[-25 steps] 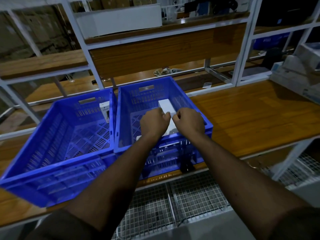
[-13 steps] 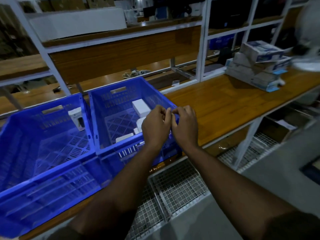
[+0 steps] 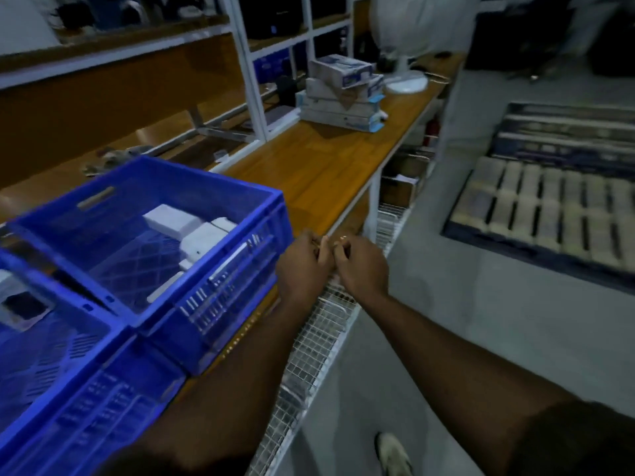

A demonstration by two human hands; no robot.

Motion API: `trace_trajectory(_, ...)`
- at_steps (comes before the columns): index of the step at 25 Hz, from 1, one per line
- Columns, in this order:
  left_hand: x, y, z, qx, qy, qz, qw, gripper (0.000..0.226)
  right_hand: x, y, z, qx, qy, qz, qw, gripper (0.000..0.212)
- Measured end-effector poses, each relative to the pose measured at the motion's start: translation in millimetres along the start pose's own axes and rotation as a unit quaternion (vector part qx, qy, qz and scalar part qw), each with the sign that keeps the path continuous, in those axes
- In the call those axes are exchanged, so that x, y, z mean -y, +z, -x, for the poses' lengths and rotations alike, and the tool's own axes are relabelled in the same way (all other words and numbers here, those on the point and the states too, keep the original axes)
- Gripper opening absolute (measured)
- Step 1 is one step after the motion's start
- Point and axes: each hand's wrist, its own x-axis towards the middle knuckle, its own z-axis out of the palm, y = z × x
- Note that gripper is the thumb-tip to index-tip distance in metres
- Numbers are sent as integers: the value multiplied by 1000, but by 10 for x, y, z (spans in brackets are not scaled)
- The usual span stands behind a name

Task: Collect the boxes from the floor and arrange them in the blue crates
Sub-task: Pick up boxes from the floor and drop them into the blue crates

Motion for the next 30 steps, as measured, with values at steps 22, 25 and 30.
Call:
trace_trajectory(22, -2286, 1622, 3154, 429, 254, 86, 863, 29, -2744, -2352, 3058, -189, 402, 146, 884, 33)
trace_trajectory(25, -2717, 1637, 3766, 454, 289, 94, 837, 29, -3009, -2716, 3642, -210, 451, 149, 855, 33)
trace_trajectory(30, -3282, 1673, 4771, 489, 349, 110, 792, 30, -3345, -3232, 4512, -253, 507, 154, 810, 32)
